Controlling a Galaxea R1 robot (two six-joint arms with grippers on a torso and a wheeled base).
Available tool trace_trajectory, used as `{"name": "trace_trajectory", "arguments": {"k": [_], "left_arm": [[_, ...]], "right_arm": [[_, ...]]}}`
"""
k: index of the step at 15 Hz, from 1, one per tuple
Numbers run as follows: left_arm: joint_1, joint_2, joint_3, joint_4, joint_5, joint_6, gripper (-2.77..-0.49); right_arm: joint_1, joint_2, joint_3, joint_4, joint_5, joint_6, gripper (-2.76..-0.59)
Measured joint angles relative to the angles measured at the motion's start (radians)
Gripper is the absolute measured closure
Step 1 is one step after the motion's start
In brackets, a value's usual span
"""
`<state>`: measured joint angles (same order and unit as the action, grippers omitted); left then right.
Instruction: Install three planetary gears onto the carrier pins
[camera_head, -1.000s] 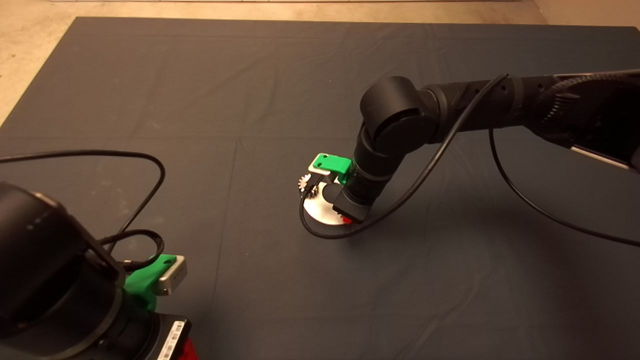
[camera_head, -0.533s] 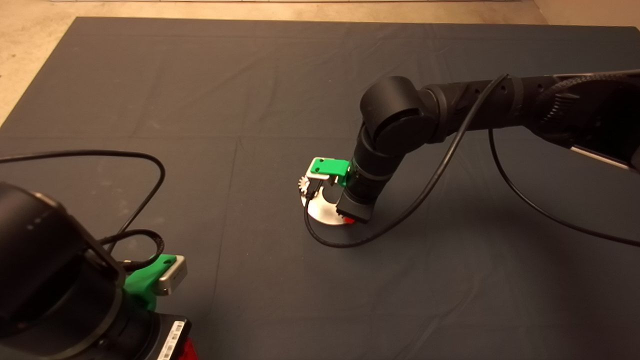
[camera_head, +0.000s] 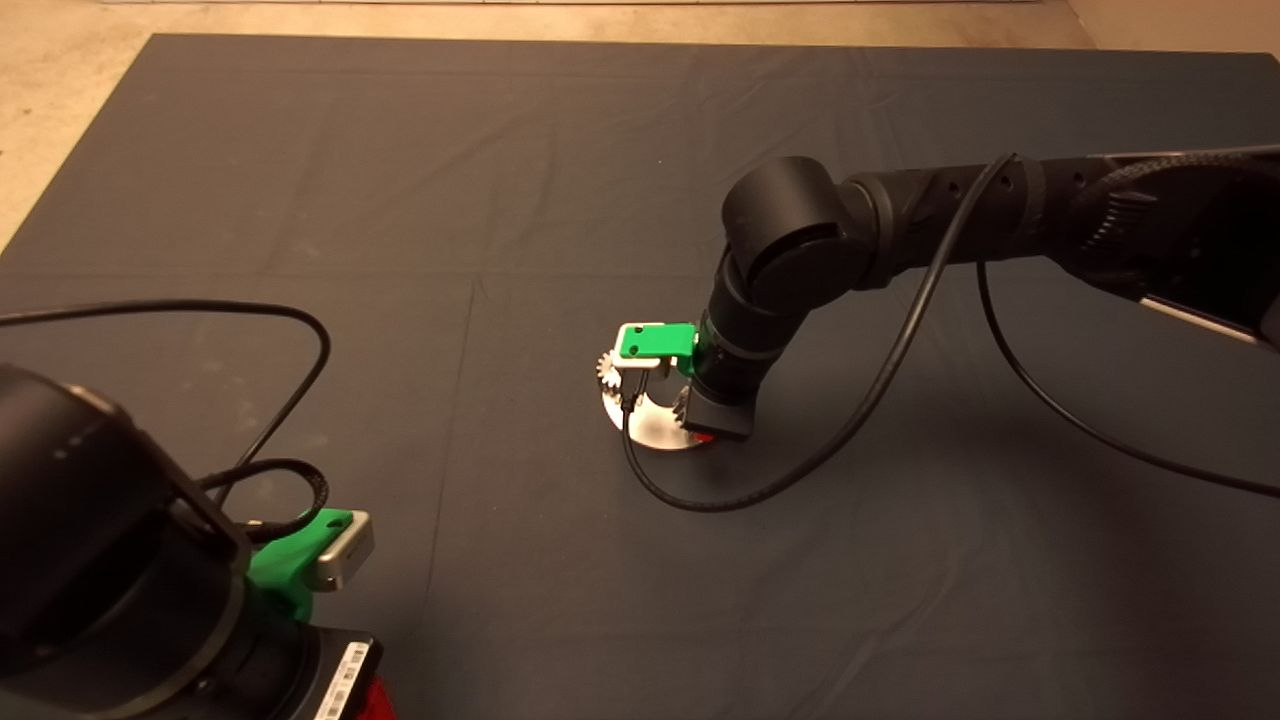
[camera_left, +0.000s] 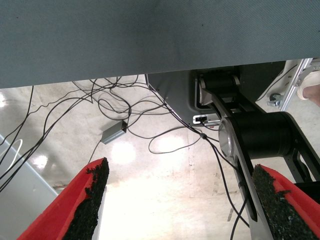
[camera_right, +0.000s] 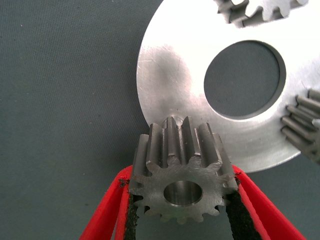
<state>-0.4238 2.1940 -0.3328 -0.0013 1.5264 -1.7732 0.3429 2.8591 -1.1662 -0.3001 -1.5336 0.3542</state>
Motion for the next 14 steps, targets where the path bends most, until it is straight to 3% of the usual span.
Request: {"name": "trace_trajectory", "arguments": {"k": [6, 14], "left_arm": [[0.001, 0.000, 0.000, 0.000, 0.000, 0.000, -2.04], [0.006, 0.000, 0.000, 0.000, 0.000, 0.000, -2.04]], "right_arm": [[-0.014, 0.000, 0.000, -0.025, 0.000, -0.116, -1.04], [-0.019, 0.002, 0.000, -0.044, 0.000, -0.164, -1.05]]}}
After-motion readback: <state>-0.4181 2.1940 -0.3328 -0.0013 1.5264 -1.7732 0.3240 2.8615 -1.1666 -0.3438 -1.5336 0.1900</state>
